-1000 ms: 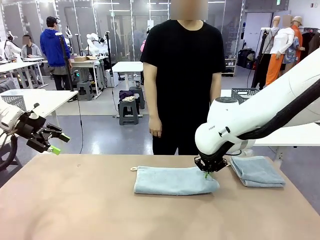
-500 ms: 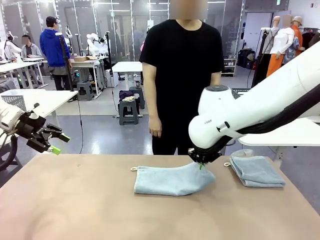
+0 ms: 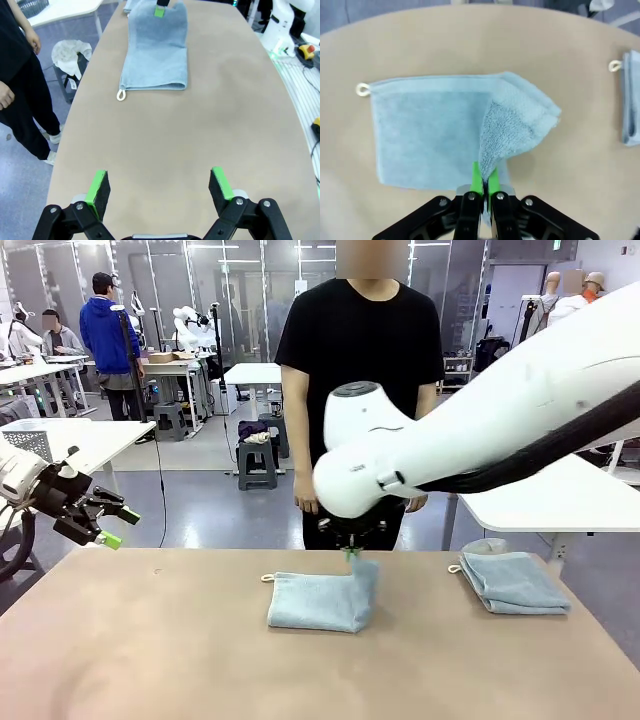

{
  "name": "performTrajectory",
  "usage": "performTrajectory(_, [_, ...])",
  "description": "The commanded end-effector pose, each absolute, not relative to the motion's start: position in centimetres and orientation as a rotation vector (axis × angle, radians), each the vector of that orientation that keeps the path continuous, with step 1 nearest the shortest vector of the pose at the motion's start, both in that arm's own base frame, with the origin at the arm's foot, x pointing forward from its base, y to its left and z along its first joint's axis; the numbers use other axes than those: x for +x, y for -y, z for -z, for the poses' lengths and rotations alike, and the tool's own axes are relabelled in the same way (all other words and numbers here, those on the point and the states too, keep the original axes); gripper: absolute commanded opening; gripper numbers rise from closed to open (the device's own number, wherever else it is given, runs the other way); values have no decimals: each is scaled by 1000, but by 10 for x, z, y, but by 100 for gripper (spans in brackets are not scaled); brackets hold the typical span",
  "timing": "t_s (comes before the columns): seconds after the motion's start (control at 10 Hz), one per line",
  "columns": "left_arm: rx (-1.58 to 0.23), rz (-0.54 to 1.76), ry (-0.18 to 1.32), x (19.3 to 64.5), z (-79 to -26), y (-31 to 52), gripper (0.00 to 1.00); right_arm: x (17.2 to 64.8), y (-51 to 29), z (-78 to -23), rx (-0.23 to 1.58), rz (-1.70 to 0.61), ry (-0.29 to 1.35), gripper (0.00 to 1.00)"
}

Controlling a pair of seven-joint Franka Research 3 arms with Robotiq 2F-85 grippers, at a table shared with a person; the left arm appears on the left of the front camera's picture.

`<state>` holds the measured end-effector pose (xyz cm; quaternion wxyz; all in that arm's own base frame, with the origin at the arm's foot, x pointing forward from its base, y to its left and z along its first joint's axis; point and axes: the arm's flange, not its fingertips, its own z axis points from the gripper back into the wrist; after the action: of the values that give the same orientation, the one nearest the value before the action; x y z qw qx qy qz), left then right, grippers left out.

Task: Fold the towels and place them in the basket.
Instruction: When a person lays out a Towel with hook on the table, fold it in half twice.

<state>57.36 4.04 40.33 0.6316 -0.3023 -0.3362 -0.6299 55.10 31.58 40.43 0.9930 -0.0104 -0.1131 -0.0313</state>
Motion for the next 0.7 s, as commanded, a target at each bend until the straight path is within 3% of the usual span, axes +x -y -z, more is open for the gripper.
performTrajectory(0.0, [-688, 1445, 773, 573, -406, -41, 100, 582, -353, -388, 9, 119, 178, 0])
performTrajectory(0.6, [-688, 1445, 773, 573, -406, -41, 100, 582, -408, -358, 106, 103, 91, 0])
